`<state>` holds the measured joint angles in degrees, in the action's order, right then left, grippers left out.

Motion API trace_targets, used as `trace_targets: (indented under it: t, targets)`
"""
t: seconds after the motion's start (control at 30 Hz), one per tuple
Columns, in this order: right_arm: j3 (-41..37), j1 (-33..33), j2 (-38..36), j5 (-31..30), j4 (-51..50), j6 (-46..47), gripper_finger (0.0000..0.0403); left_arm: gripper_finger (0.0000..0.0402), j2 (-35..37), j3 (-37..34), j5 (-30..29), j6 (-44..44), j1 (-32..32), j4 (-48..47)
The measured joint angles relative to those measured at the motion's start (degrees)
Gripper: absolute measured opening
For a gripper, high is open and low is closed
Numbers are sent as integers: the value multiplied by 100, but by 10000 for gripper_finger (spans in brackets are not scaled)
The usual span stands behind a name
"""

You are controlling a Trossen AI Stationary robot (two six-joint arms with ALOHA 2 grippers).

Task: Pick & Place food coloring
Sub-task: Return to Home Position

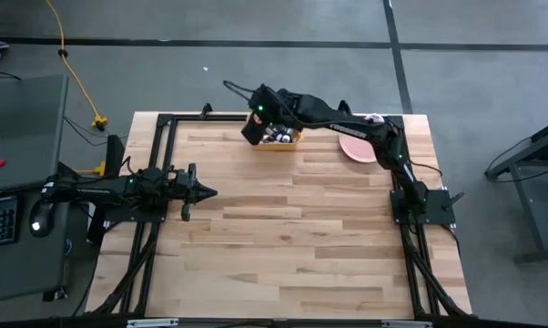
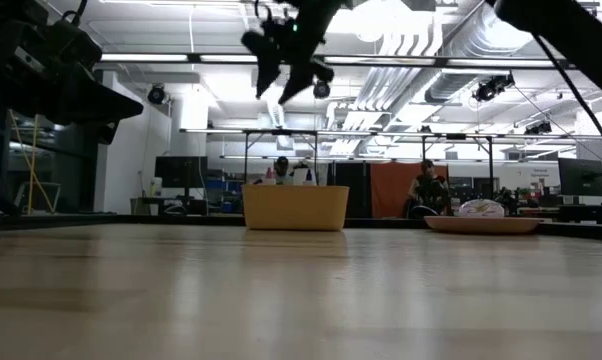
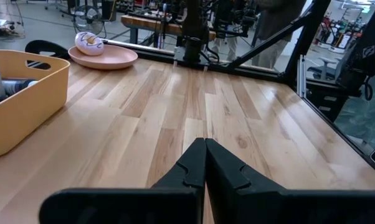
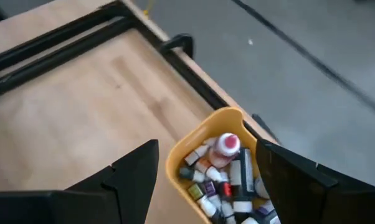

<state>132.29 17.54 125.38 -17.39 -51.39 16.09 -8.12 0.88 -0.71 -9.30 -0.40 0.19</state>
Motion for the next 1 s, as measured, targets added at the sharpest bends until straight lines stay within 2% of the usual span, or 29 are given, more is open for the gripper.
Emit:
trace_targets:
  t: [0.1,0.37,0.5,0.7,0.9,1.0]
  targets:
    - [0,-219,-207,59,-112,-455,259,1,0,-1,0,-1,1,0]
    - [-1,-523,-861,762,-869,-1077,257,1,0,0,2,0,0,0]
    - [-2,-646,-1136,1130,-1081,-1308,235,1,2,-1,2,0,1,0]
    - [-2,-899,-1403,1438,-1483,-1748,150,1,2,0,2,-2,1,0]
    - [-2,-1147,-1741,1441,-1811,-2000,23,1,1,-2,4,0,0,0]
    - [-2,-1228,-1855,1400,-2095,-2007,12,1,2,-2,4,-2,2,0]
